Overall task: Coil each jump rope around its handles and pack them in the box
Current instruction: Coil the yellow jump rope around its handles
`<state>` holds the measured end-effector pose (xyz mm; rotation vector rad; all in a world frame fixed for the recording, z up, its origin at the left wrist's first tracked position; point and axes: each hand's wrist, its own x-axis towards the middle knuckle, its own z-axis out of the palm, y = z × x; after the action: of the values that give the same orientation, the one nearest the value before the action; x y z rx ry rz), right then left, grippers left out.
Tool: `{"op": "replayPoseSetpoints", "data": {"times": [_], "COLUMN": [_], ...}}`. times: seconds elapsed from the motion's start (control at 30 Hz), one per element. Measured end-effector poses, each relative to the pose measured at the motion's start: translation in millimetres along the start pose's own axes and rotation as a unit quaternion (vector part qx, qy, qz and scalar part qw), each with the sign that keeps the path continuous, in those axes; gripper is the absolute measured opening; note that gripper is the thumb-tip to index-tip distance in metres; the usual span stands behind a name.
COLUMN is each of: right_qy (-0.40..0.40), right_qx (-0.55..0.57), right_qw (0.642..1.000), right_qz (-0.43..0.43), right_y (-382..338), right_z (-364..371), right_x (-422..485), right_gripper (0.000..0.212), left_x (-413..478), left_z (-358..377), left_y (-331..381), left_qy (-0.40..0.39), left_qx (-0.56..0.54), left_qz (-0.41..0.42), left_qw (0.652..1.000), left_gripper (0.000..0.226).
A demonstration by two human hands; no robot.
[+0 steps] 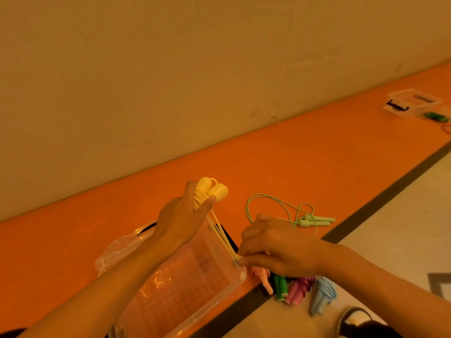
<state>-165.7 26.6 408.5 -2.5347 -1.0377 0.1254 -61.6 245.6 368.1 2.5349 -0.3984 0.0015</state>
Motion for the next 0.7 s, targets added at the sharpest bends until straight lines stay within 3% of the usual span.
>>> {"op": "replayPoseSetpoints", "data": {"times": [0.13,0.37,0.47,0.53,0.6,0.7], "right_qy": [0.070,0.133,0.167,0.166,0.161,0.157], "right_qx": [0.063,0.151,0.119,0.101,0.106,0.128], "right_qw": [0.995,0.975,0.971,0.972,0.970,0.961], "right_qz": [0.036,0.099,0.121,0.131,0.146,0.190], "right_y": [-2.1,26.4,36.7,40.0,43.0,56.4], "right_z": [-38.1,-76.6,-75.3,-71.6,-68.0,-65.7], "right_x": [10.8,13.6,21.1,27.4,32.8,35.2], "right_gripper": [0.027,0.018,0.030,0.033,0.035,0.037], "left_x": [-9.1,-10.8,-16.7,-27.0,-36.1,-43.5], "left_z": [7.6,18.0,25.5,33.5,33.9,26.8], "left_y": [6.0,17.4,31.7,44.6,53.3,57.4], "left_qy": [-0.033,-0.063,-0.096,-0.135,-0.130,-0.095], "left_qx": [0.107,0.095,0.178,0.192,0.159,0.096], "left_qz": [0.084,0.156,0.251,0.315,0.307,0.253], "left_qw": [0.990,0.981,0.947,0.920,0.929,0.958], "left_gripper": [0.062,0.061,0.080,0.078,0.073,0.087]}}
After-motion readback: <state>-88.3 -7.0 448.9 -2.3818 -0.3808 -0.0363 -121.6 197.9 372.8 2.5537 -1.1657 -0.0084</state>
